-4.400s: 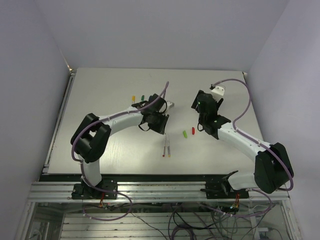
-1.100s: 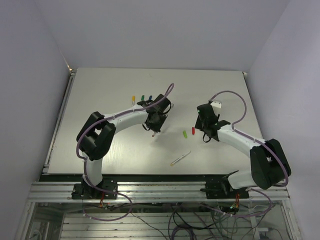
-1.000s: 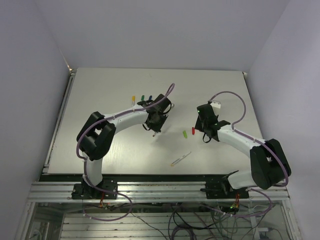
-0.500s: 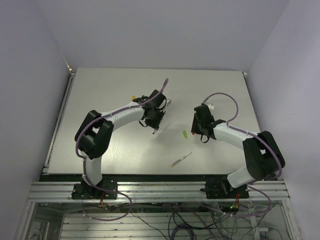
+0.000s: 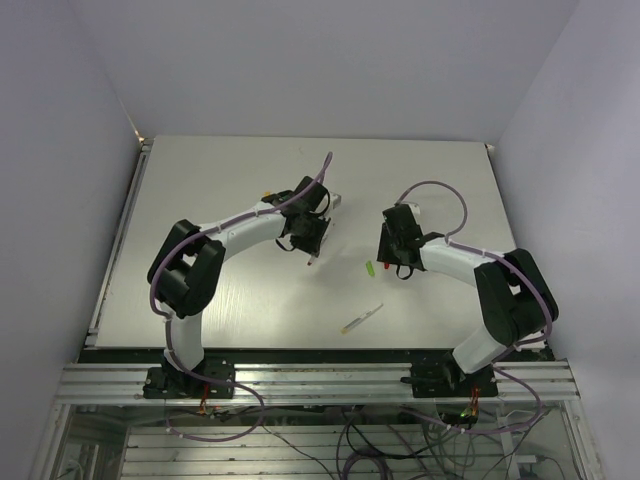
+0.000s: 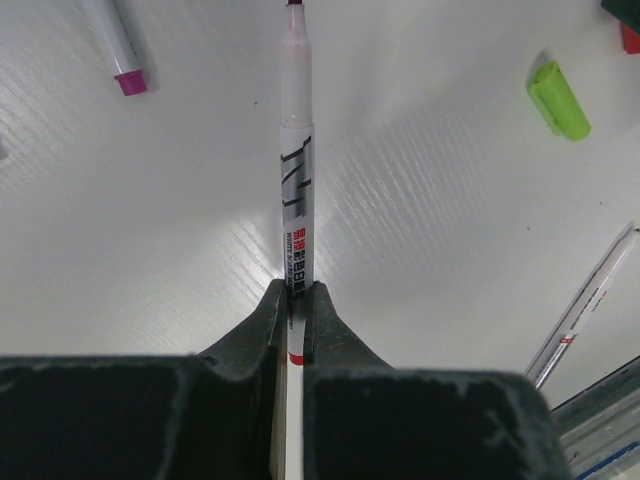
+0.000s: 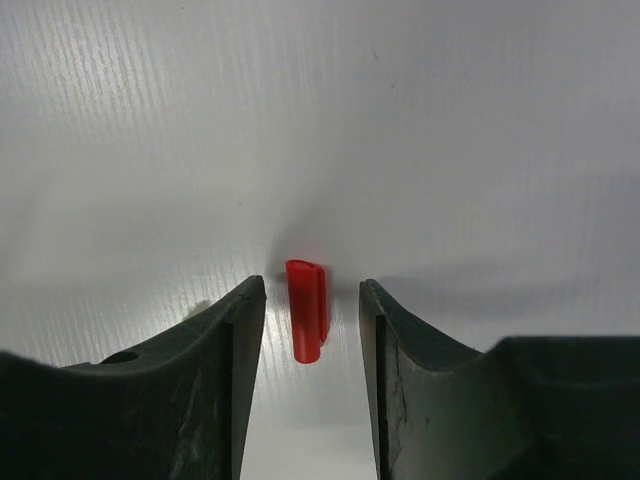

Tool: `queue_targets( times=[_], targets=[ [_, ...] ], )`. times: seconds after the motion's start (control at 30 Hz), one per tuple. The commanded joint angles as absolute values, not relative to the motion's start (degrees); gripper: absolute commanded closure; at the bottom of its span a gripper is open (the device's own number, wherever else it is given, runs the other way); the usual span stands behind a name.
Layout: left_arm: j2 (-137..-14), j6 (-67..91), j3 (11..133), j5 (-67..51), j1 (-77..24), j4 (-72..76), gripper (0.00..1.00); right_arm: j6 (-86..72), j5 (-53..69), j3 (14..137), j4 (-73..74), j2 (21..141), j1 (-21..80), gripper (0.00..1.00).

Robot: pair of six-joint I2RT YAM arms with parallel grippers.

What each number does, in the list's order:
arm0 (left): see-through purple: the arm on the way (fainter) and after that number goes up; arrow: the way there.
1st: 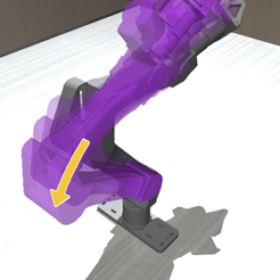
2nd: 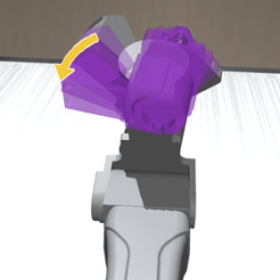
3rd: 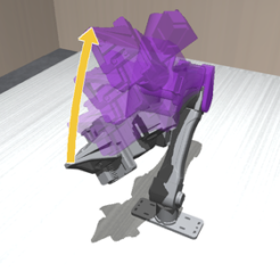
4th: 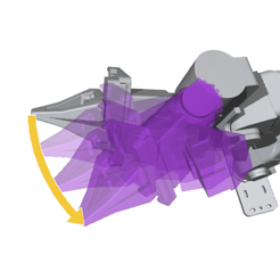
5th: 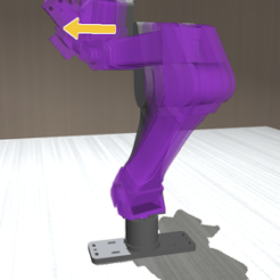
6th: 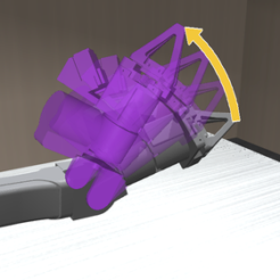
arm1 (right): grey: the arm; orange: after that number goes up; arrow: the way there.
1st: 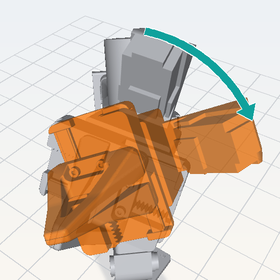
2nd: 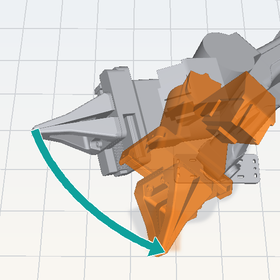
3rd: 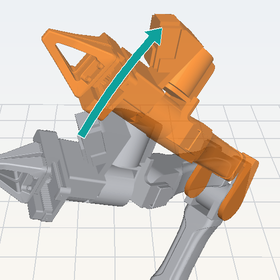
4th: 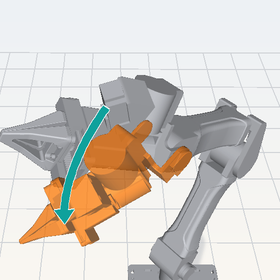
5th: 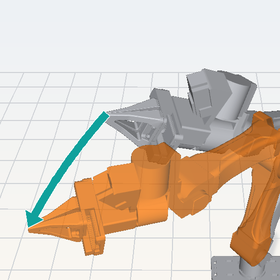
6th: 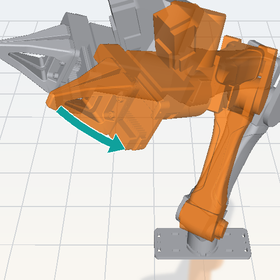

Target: Insert the pens into the pen caps

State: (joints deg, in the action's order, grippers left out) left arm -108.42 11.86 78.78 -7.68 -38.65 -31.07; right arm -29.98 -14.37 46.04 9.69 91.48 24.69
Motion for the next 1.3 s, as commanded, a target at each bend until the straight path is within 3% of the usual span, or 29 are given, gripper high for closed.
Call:
queue_targets(
  times=[0.0,0.2,0.43,0.5,0.57,0.83,1.27],
  targets=[
    [-106.44,12.17,77.73,-10.46,-38.07,-29.04,0.93,-29.48,-13.63,47.70,10.69,92.24,24.37,0.59],
    [-106.61,12.17,77.43,-11.64,-37.54,-28.49,0.93,-30.60,-14.33,48.34,13.40,93.62,24.44,0.65],
    [-106.63,12.12,77.06,-13.13,-37.01,-27.95,0.93,-31.70,-14.24,48.68,15.32,95.68,24.39,0.80],
    [-106.71,12.12,77.08,-13.50,-36.87,-27.79,0.93,-31.89,-14.05,48.90,15.96,96.39,24.43,0.86],
    [-106.58,12.13,77.08,-13.78,-36.78,-27.60,0.93,-31.98,-13.64,49.27,16.65,96.72,24.38,1.00],
    [-105.68,11.20,78.01,-14.16,-36.28,-27.05,0.93,-30.81,-15.40,51.30,15.36,93.02,24.35,1.00],
    [-102.79,13.84,80.59,-19.77,-34.98,-15.63,0.93,-31.20,-17.14,56.38,-7.08,85.92,23.76,1.00]
  ],
)
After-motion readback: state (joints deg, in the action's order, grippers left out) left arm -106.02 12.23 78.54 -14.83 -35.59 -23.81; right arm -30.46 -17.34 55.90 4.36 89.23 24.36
